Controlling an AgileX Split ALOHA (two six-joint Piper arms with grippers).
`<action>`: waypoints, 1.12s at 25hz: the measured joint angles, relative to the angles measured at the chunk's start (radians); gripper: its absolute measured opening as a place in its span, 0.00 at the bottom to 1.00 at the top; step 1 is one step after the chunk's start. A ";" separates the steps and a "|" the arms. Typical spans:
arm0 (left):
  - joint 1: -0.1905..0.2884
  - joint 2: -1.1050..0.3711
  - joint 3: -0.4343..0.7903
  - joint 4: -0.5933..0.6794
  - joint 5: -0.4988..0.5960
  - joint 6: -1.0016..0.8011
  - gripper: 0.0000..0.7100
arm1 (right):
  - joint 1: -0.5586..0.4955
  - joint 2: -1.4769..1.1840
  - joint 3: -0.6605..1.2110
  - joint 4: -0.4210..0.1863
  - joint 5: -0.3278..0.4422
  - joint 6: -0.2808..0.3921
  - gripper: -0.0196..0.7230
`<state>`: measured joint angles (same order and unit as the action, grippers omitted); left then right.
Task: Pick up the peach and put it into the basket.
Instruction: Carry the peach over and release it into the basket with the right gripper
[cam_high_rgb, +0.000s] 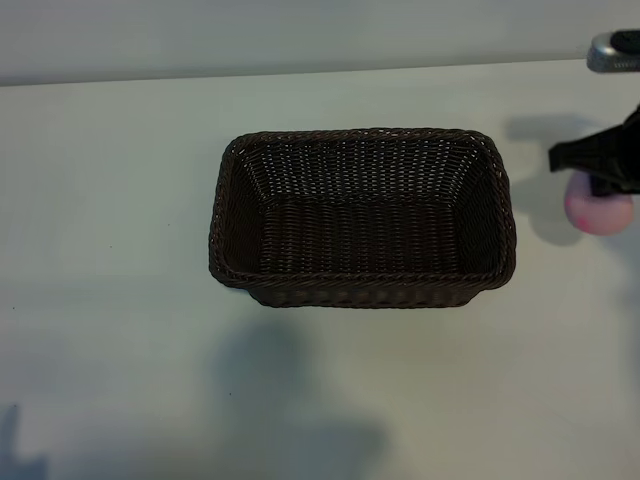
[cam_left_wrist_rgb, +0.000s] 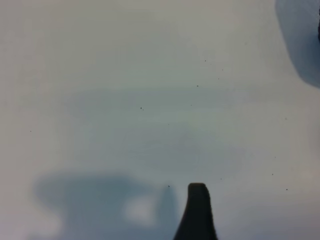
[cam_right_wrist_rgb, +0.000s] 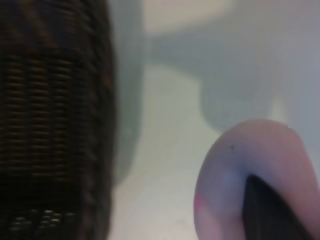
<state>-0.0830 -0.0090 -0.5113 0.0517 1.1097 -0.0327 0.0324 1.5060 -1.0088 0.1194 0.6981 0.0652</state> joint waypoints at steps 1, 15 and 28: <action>0.000 0.000 0.000 0.000 0.000 0.000 0.84 | 0.008 0.000 -0.011 0.029 0.002 -0.018 0.12; 0.000 0.000 0.000 0.000 0.000 0.000 0.84 | 0.347 0.160 -0.227 0.113 0.005 -0.077 0.12; 0.000 0.000 0.000 0.000 0.000 0.000 0.84 | 0.358 0.319 -0.287 0.089 0.002 -0.076 0.32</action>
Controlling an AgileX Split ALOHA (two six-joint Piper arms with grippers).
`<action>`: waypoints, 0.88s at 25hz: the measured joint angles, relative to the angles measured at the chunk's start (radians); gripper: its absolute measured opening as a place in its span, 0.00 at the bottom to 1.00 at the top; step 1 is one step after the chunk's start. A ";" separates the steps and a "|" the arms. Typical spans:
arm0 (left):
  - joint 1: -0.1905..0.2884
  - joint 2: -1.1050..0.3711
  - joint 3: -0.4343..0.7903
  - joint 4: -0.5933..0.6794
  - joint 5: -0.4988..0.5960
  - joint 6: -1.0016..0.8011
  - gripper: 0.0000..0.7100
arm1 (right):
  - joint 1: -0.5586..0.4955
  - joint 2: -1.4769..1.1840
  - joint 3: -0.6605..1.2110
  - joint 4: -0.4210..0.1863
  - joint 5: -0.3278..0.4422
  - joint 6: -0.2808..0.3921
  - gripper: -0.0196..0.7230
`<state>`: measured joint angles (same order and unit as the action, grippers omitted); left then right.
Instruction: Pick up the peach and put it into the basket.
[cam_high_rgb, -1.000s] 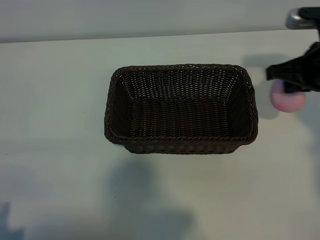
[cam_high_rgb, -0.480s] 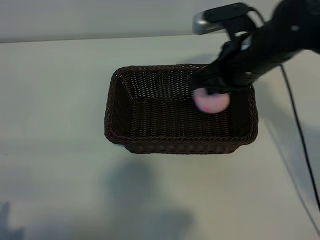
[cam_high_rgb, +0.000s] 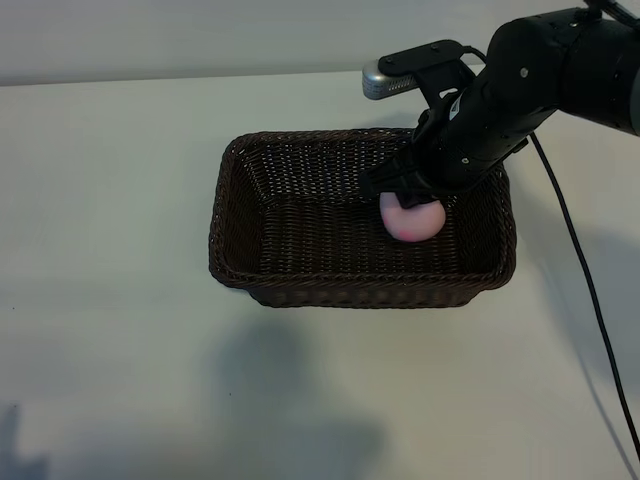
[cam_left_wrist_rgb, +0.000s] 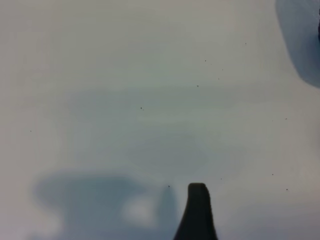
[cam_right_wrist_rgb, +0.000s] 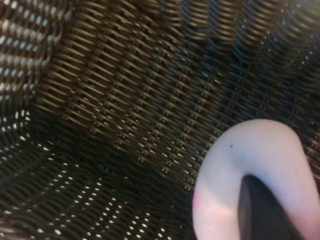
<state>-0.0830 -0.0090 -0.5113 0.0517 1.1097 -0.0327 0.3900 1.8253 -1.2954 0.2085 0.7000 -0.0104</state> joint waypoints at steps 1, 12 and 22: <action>0.000 0.000 0.000 0.000 0.000 0.000 0.84 | 0.000 0.000 0.000 0.000 -0.002 0.000 0.39; 0.000 0.000 0.000 0.000 0.000 0.000 0.84 | -0.017 -0.066 0.000 -0.022 -0.002 0.025 0.85; 0.000 0.000 0.000 0.000 0.000 0.000 0.84 | -0.332 -0.120 -0.002 -0.155 0.130 0.071 0.82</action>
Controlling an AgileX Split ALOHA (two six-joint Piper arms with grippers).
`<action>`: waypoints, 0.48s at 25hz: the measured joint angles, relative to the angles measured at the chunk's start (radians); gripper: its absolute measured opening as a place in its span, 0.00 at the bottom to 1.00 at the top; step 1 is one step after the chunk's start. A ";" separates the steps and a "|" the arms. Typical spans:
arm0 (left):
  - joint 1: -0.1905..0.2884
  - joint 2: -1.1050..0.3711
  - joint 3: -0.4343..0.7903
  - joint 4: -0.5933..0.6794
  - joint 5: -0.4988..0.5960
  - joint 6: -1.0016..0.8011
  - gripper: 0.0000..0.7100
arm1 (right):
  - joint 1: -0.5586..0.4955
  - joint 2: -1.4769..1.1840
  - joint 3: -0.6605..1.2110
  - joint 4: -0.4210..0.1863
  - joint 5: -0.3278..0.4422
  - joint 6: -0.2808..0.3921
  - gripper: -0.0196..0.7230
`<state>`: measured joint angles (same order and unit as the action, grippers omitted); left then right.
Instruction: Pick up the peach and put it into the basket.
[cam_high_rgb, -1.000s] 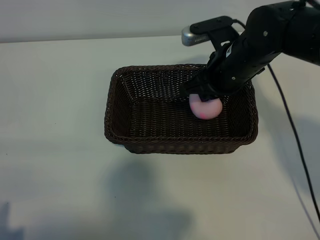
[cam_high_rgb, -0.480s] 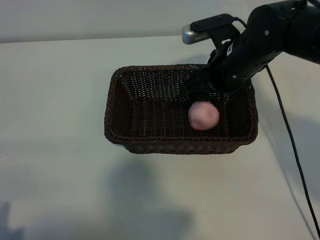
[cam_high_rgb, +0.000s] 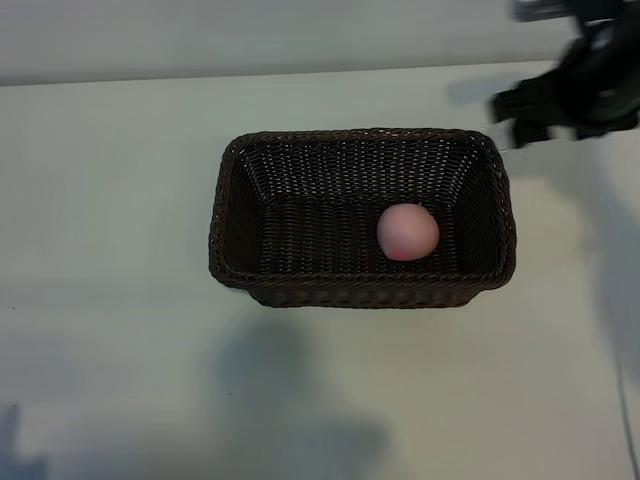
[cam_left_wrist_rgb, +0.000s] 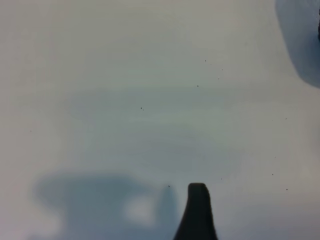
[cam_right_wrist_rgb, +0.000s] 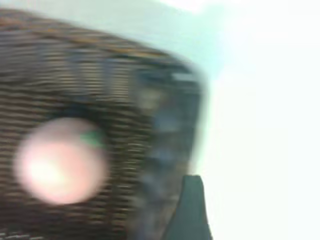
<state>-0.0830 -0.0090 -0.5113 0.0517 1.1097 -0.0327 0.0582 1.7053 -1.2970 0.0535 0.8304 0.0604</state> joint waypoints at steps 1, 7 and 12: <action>0.000 0.000 0.000 0.000 0.000 0.000 0.84 | -0.028 0.000 0.000 -0.011 0.013 0.001 0.82; 0.000 0.000 0.000 0.000 0.000 0.000 0.84 | -0.121 -0.006 0.000 -0.034 0.070 0.003 0.82; 0.000 0.000 0.000 0.000 0.000 0.000 0.84 | -0.122 -0.053 0.000 -0.081 0.193 -0.001 0.82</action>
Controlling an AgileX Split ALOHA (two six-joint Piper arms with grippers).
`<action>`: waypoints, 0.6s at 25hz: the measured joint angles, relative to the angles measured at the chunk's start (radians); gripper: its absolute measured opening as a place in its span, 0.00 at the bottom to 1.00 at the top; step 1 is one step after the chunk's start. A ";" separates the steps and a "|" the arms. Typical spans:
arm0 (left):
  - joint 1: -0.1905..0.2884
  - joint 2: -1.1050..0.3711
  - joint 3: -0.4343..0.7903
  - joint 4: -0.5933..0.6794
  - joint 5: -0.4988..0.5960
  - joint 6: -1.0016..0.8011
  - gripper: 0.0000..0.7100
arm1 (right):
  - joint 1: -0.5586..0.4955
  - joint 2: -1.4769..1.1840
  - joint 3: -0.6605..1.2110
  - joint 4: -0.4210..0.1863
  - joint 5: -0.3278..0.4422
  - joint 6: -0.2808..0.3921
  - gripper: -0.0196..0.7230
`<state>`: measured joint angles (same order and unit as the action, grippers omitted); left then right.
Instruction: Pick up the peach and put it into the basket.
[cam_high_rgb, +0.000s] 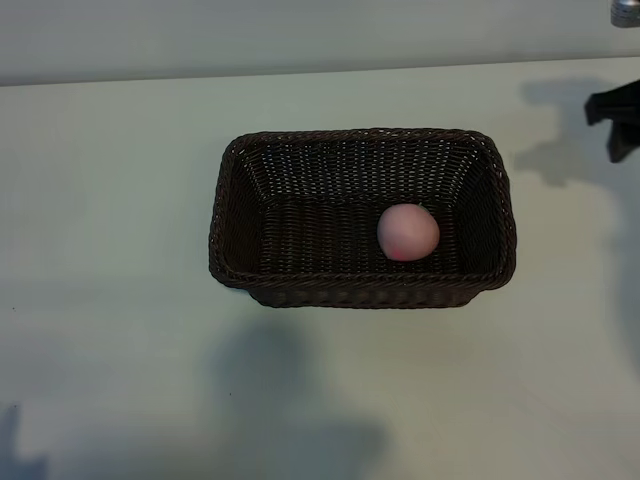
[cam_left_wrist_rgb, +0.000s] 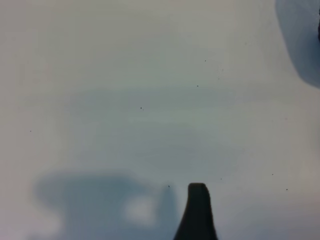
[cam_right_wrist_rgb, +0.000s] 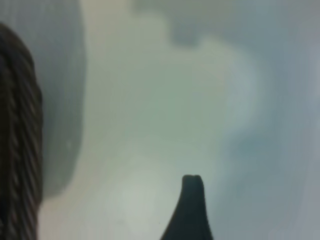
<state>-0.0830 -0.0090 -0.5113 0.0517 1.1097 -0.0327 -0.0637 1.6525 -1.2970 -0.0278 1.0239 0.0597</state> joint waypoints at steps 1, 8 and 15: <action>0.000 0.000 0.000 0.000 0.000 0.000 0.84 | 0.000 -0.018 0.000 -0.020 0.028 0.003 0.82; 0.000 0.000 0.000 0.000 0.000 0.000 0.84 | -0.001 -0.290 0.000 -0.057 0.159 0.016 0.82; 0.000 0.000 0.000 0.000 0.000 0.000 0.84 | -0.001 -0.654 0.001 -0.053 0.211 0.039 0.82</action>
<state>-0.0830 -0.0090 -0.5113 0.0517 1.1097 -0.0327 -0.0648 0.9987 -1.2961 -0.0804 1.2354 0.0989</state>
